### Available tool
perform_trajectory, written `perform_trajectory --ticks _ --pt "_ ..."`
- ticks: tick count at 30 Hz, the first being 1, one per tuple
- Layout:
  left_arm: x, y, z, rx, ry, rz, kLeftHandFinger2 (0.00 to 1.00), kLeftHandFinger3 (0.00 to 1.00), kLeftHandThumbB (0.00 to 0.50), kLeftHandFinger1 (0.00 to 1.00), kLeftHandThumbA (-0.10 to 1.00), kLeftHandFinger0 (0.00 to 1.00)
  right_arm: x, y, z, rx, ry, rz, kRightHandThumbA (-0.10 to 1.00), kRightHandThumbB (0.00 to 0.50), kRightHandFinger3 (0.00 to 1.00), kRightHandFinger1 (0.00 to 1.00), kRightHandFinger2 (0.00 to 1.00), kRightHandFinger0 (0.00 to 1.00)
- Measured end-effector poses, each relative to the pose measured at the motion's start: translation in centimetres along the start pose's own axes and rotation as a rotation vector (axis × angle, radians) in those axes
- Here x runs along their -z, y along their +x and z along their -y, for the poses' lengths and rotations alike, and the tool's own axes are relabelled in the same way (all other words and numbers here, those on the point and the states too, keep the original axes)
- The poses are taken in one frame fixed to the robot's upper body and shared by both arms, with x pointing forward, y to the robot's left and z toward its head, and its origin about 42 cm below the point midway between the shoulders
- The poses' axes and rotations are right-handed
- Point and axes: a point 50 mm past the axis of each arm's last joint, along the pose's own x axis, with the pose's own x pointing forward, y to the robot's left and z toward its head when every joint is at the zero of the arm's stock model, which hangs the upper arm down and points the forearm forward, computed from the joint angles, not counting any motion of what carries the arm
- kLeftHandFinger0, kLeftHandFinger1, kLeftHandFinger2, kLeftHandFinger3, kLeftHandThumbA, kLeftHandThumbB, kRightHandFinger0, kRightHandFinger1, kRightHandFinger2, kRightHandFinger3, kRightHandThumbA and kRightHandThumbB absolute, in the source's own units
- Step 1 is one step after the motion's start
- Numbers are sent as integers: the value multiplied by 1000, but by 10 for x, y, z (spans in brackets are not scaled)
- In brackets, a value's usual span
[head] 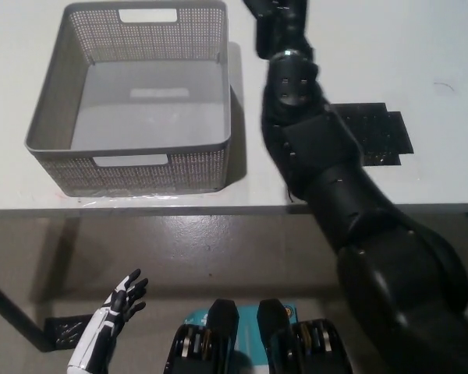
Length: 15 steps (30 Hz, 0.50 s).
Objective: Use the right hand to pick up a electric screw driver and put it into a container on the left side
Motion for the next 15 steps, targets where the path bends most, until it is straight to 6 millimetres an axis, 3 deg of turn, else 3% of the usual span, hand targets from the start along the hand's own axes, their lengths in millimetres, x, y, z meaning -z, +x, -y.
perform_trajectory --ticks 5,9,12,15 --pt "-2 0 1 5 4 6 1000 1000 30 1000 1000 1000 -7 -14 -37 -61 20 -7 -100 131 677 75 552 0" --pt "-6 1 0 10 13 15 1000 1000 30 1000 1000 1000 -6 -23 -55 -95 12 -19 -100 112 542 0 443 0" --pt "-6 1 0 12 17 15 1000 1000 33 1000 1000 1000 -4 -28 -62 -109 10 -31 -100 100 511 15 485 0" --pt "-7 3 0 15 20 17 1000 1000 20 1000 1000 1000 2 -33 -67 -126 -3 -49 -100 107 548 54 540 0"
